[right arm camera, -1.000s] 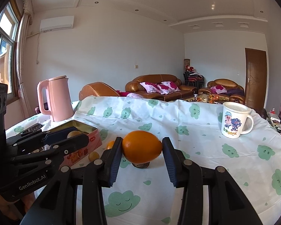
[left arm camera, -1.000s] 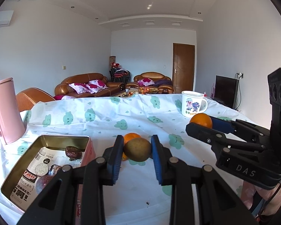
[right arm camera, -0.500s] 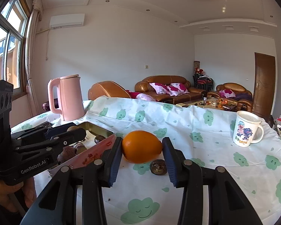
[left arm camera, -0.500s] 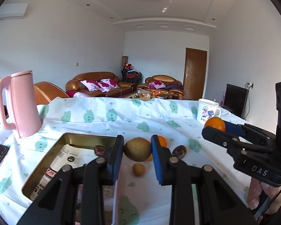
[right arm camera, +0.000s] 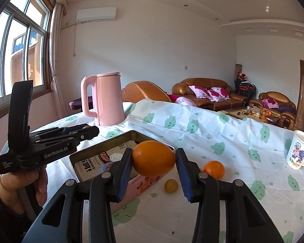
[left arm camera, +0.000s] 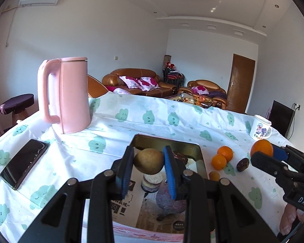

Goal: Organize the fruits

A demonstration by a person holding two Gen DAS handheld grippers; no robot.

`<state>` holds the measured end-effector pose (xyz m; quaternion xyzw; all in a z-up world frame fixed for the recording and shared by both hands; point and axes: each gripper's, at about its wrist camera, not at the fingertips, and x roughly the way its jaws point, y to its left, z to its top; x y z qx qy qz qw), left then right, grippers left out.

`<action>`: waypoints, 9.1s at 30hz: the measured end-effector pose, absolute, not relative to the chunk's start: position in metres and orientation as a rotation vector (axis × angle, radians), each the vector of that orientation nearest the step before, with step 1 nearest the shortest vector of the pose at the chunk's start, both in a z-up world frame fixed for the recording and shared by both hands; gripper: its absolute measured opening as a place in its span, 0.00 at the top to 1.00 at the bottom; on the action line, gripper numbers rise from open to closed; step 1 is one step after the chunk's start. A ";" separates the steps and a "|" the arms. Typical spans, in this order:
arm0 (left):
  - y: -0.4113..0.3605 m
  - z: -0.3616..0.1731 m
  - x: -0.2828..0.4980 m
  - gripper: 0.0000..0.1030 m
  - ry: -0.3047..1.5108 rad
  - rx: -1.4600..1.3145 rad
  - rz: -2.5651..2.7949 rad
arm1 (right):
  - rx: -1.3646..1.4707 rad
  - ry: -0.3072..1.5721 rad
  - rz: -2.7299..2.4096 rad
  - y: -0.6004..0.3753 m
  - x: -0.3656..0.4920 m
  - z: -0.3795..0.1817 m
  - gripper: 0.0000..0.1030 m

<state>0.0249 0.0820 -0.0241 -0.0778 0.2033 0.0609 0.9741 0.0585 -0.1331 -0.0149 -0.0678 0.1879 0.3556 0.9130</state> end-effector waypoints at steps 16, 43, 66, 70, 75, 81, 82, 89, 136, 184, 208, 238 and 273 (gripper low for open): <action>0.101 -0.051 0.029 0.70 0.523 -0.162 0.151 | -0.290 0.540 0.840 -0.065 0.049 -0.053 0.56; 0.088 -0.046 0.024 0.12 0.488 -0.182 0.146 | -0.272 0.688 0.570 -0.135 0.122 -0.059 0.45; 0.006 -0.019 0.073 0.12 0.487 -0.110 -0.025 | -0.162 0.687 0.343 -0.221 0.160 -0.054 0.74; -0.034 -0.033 0.101 0.12 0.560 -0.098 -0.094 | -0.119 0.696 0.245 -0.263 0.175 -0.056 0.74; -0.080 -0.046 0.131 0.13 0.633 -0.073 -0.161 | -0.069 0.720 0.222 -0.286 0.185 -0.061 0.74; -0.124 -0.060 0.156 0.19 0.690 -0.018 -0.207 | -0.042 0.708 0.224 -0.290 0.184 -0.061 0.74; -0.128 -0.062 0.160 0.20 0.709 -0.014 -0.216 | -0.035 0.708 0.223 -0.292 0.184 -0.061 0.74; -0.142 -0.077 0.186 0.55 0.833 0.005 -0.254 | -0.027 0.707 0.219 -0.293 0.184 -0.061 0.73; -0.130 -0.039 0.133 0.63 0.481 0.005 -0.158 | 0.010 0.485 0.275 -0.304 0.150 -0.038 0.73; -0.108 -0.029 0.092 0.63 0.352 0.001 -0.123 | -0.050 0.372 0.301 -0.280 0.125 -0.030 0.73; 0.083 -0.031 0.032 0.63 0.448 -0.101 0.175 | -0.168 0.502 0.783 -0.085 0.088 -0.031 0.73; 0.095 -0.046 0.027 0.07 0.465 -0.172 0.206 | -0.261 0.641 0.546 -0.150 0.143 -0.050 0.47; -0.049 -0.029 0.142 0.05 0.586 -0.049 -0.040 | -0.119 0.668 0.271 -0.232 0.207 -0.056 0.67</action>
